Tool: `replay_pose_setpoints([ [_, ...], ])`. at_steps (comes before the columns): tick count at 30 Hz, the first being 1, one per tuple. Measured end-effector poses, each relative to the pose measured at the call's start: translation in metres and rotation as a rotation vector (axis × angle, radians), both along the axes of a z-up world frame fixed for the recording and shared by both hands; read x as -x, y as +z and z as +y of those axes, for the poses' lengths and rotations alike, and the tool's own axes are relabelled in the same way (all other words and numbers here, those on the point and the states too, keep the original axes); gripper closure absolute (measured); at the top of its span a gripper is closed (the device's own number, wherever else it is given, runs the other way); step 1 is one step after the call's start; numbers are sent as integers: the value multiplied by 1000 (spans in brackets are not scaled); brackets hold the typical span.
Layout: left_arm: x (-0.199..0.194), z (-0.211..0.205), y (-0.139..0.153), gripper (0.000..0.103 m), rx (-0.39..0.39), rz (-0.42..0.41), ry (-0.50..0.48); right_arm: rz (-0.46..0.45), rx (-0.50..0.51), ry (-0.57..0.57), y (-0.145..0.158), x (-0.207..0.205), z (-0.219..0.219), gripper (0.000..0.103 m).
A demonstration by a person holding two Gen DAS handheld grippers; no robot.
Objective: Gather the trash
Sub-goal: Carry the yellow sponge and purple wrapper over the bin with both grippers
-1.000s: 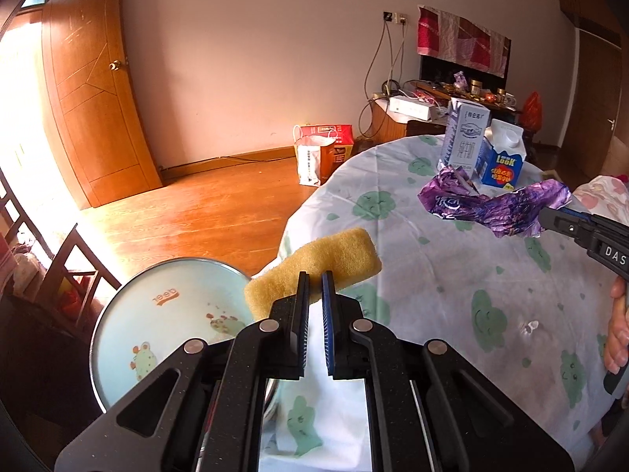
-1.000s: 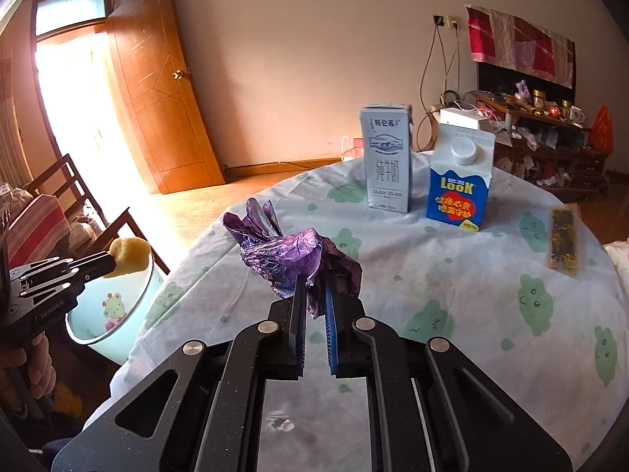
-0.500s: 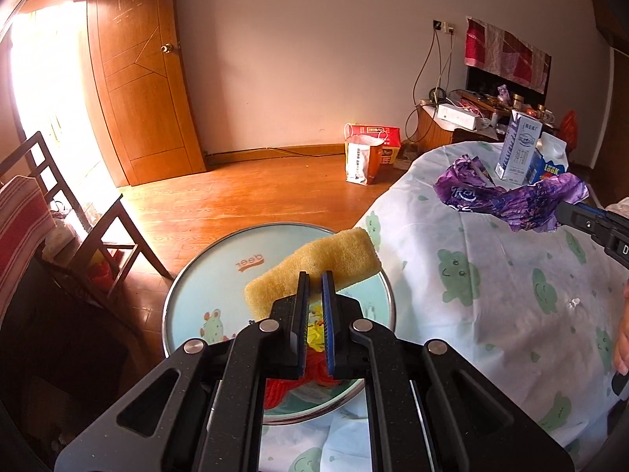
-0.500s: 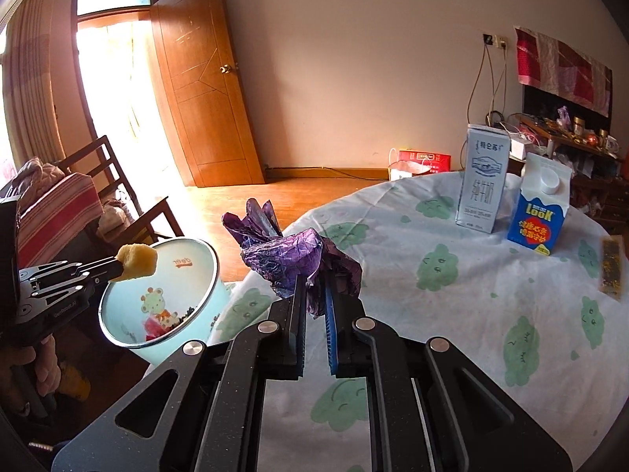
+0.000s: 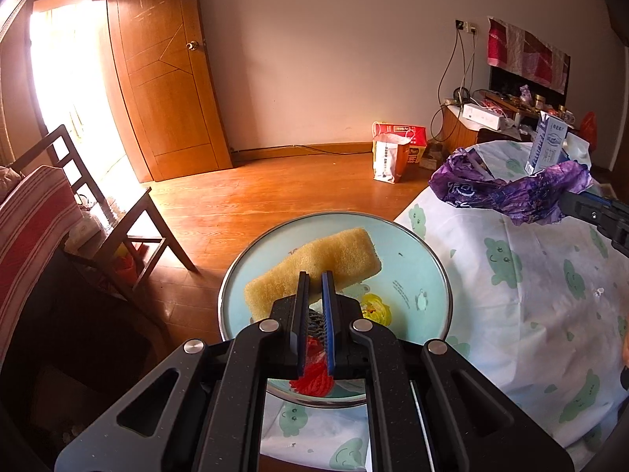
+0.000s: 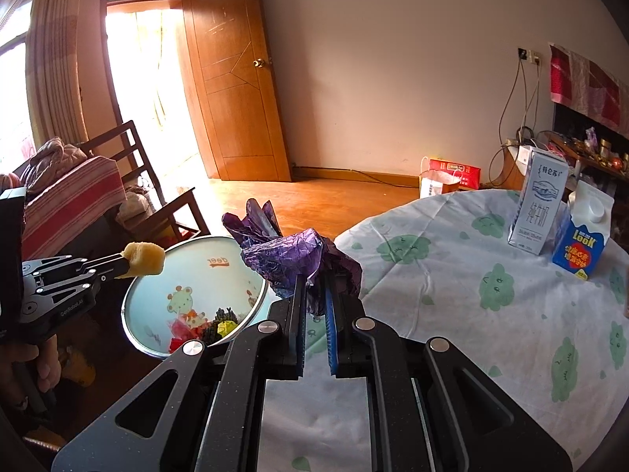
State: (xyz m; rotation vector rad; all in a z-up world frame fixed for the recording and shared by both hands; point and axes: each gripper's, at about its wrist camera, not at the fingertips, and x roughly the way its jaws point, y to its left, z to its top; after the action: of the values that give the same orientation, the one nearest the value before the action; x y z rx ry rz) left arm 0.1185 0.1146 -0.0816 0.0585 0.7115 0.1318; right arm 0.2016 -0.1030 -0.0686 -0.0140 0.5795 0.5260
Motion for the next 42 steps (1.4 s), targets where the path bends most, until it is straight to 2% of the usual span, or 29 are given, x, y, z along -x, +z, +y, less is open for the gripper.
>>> replay_pose_setpoints([
  [16,7,29,-7,97,-4,14,51,-3,20,70,-1,-6,42,94],
  [42,10,50,-13,97,15,21,95,1,61,131,-10,-9,78,94],
])
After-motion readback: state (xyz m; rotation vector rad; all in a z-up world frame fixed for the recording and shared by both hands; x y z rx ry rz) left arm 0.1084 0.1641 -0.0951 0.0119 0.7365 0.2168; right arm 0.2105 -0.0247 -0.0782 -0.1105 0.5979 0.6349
